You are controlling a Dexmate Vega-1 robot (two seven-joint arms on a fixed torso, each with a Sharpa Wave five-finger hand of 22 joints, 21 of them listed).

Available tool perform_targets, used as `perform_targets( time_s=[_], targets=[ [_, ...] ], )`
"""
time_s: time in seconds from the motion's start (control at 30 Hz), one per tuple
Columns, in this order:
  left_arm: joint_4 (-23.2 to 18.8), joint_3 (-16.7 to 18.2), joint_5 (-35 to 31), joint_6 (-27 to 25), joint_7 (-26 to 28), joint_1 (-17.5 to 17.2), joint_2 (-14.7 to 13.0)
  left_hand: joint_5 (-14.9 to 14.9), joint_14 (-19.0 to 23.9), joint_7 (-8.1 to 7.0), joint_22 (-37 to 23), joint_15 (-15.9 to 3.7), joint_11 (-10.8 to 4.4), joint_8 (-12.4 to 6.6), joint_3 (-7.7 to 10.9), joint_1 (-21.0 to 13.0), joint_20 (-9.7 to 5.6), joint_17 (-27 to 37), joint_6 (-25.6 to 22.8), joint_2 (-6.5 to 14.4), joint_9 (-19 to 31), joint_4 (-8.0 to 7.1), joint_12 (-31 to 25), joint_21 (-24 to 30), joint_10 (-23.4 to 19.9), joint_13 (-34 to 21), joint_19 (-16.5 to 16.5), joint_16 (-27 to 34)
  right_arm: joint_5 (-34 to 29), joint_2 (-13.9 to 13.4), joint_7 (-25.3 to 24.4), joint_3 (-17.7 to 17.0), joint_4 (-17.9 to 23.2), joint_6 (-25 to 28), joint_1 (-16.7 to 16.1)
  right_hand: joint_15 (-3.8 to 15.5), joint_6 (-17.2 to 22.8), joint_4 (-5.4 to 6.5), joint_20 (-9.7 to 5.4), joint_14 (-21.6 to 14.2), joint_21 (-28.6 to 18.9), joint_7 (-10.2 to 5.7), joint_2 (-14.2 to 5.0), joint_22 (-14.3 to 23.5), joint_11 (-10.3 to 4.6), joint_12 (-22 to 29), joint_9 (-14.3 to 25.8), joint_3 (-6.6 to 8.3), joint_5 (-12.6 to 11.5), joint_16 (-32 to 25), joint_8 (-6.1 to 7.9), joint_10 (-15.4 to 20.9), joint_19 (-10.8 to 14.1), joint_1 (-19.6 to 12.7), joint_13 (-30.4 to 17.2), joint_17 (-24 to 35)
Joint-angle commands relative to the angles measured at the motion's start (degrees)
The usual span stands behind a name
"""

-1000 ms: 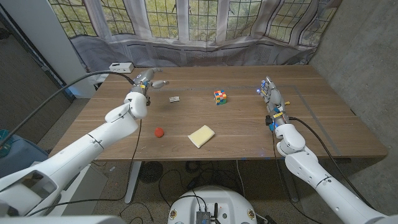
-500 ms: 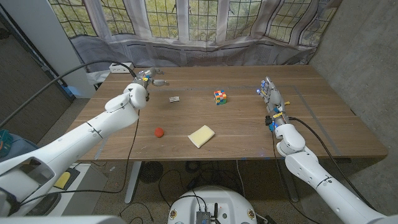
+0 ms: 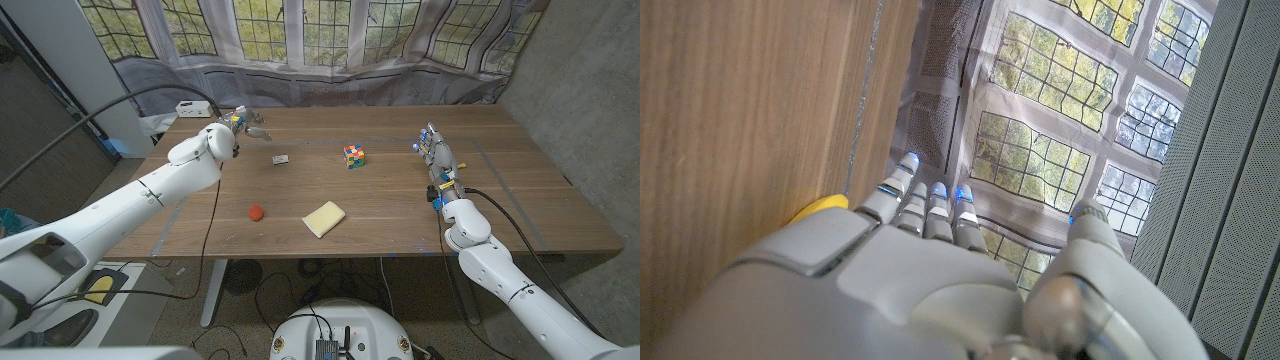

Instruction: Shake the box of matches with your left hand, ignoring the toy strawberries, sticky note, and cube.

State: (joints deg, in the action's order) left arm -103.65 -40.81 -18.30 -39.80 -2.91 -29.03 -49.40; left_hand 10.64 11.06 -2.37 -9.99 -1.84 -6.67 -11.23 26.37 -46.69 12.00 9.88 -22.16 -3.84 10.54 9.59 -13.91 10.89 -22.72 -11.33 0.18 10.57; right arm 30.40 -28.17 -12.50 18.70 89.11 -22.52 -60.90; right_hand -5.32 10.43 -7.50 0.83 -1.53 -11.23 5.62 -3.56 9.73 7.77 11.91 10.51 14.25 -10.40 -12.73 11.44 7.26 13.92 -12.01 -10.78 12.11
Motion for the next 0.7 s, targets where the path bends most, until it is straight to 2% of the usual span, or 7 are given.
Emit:
perform_targets(
  time_s=[0.03, 0.37, 0.5, 0.7],
  targets=[
    [2.2, -5.4, -4.8, 0.2, -10.2, 6.0, -0.8, -0.1, -0.9, 0.08, -0.1, 0.10, 0.33, 0.24, 1.31, -3.0, 0.18, 0.0, 1.2, 1.7, 0.2, 0.21, 0.7, -0.2, 1.0, -0.2, -0.8, -0.1, -0.2, 0.3, -0.4, 0.1, 0.1, -0.2, -0.1, -0.03, 0.4, -0.16, 0.46, -0.1, 0.2, -0.09, 0.07, 0.2, 0.10, -0.1, 0.2, 0.19, 0.1, 0.2, -0.08, 0.7, 0.1, -0.6, -0.3, 0.3],
    [4.7, -8.0, -8.8, 1.5, -15.4, 8.8, -0.2, -0.1, -1.4, -0.80, -0.1, 0.39, -0.13, 0.17, 2.02, -5.4, 0.19, -0.1, 1.5, 2.7, 0.2, 0.51, 1.0, -0.2, 1.3, -0.2, -1.1, -0.2, -0.8, 0.4, -1.4, 0.0, 0.8, -0.2, -0.6, -0.03, 0.7, -0.18, 0.46, -0.2, 0.1, -0.21, -0.06, 0.2, 0.07, -0.2, 0.2, 0.22, 0.1, 0.2, -0.02, 0.7, 0.0, -0.6, -0.3, 0.3],
    [5.5, -9.3, -11.0, 1.5, -18.7, 10.3, 0.1, -0.3, -1.3, -1.54, -0.1, -0.34, -0.69, -0.21, 1.88, -6.1, 0.22, -0.1, 0.7, 2.6, 0.2, 0.47, 0.7, -0.2, 0.5, -0.2, -1.5, -0.1, -1.4, 0.6, -1.9, 0.1, 1.1, -0.2, -0.6, 0.03, 0.8, -0.19, 0.49, -0.2, 0.2, -0.19, -0.08, 0.2, 0.10, -0.2, 0.2, 0.23, 0.1, 0.2, 0.00, 0.7, 0.0, -0.7, -0.4, 0.3],
    [7.1, -10.2, -13.0, 3.1, -21.7, 11.5, 0.7, -0.5, -1.8, -1.37, 0.0, -0.46, -0.89, -0.06, 1.46, -6.2, 0.19, -0.1, 1.0, 2.2, 0.1, 0.23, 1.0, -0.3, 1.0, -0.2, -1.9, -0.2, -1.9, 0.6, -2.3, 0.3, 1.6, 0.0, -0.7, -0.02, 0.9, -0.22, 0.50, 0.0, 0.2, -0.19, -0.12, 0.2, 0.04, -0.2, 0.2, 0.24, 0.1, 0.3, 0.01, 0.7, -0.2, -0.7, -0.4, 0.3]
  ],
)
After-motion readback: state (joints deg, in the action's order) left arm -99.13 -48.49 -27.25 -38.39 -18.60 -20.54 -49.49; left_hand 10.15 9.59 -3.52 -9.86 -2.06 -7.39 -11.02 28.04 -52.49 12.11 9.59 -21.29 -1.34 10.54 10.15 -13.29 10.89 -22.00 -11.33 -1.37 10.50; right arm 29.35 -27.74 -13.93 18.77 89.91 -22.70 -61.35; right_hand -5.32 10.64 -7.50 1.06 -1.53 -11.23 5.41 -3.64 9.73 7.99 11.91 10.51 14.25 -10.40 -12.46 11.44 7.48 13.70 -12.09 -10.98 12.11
